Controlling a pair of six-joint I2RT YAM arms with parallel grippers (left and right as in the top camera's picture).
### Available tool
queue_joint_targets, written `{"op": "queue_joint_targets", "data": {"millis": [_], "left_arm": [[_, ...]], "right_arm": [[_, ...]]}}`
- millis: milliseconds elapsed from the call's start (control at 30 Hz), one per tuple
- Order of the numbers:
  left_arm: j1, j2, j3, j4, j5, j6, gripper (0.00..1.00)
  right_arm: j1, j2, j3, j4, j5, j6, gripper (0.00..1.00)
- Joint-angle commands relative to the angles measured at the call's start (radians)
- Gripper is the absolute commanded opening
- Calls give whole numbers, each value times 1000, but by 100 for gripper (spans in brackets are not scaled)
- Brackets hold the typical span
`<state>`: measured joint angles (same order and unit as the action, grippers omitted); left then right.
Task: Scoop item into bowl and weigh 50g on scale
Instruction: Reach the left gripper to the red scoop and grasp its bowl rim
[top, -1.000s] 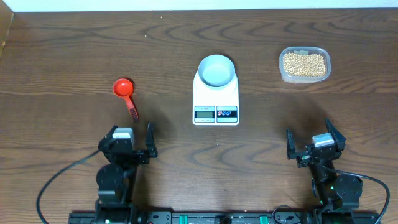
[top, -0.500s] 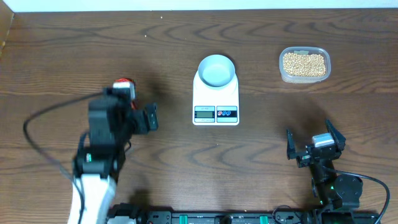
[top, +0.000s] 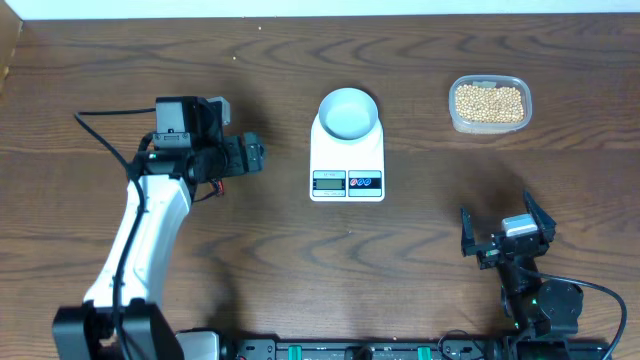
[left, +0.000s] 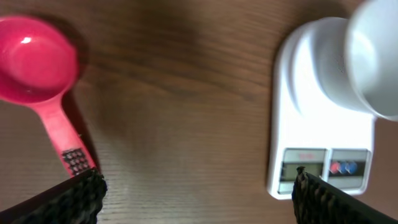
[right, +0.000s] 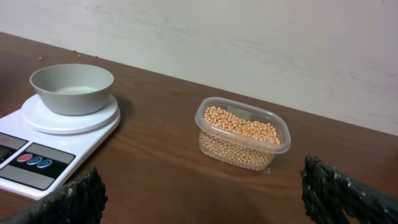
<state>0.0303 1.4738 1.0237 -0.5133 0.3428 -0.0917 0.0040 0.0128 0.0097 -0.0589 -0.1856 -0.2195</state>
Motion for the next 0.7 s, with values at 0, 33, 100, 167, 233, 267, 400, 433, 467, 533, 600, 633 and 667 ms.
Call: {"op": "queue_joint_targets", "data": {"millis": [0, 33, 100, 167, 233, 267, 400, 433, 467, 533, 600, 633, 667], "left_arm": [[69, 63, 14, 0, -19, -144, 98], [89, 77, 14, -1, -19, -169, 98], [127, 101, 14, -6, -15, -190, 98], [165, 122, 14, -18, -14, -190, 99], [190, 138, 14, -28, -14, -170, 98], [200, 145, 14, -27, -14, -152, 98], [245, 183, 14, 6, -15, -74, 96], [257, 192, 14, 24, -15, -61, 96], [266, 201, 14, 42, -16, -58, 96], [286, 227, 14, 100, -16, -58, 96], [299, 257, 14, 161, -16, -59, 96], [302, 269, 14, 185, -16, -59, 95], [304, 286, 15, 219, -16, -59, 93]], "right_arm": [[11, -3, -4, 0, 3, -6, 99], [11, -3, -4, 0, 3, -6, 99], [11, -3, -4, 0, 3, -6, 99], [11, -3, -4, 0, 3, -6, 99], [11, -3, -4, 0, 3, -6, 99], [11, -3, -4, 0, 3, -6, 99], [11, -3, -4, 0, 3, -6, 99], [11, -3, -4, 0, 3, -6, 99], [11, -3, -4, 0, 3, -6, 99], [11, -3, -4, 0, 3, -6, 99], [11, -3, -4, 0, 3, -6, 99], [11, -3, -4, 0, 3, -6, 99], [11, -3, -4, 0, 3, -6, 99]]}}
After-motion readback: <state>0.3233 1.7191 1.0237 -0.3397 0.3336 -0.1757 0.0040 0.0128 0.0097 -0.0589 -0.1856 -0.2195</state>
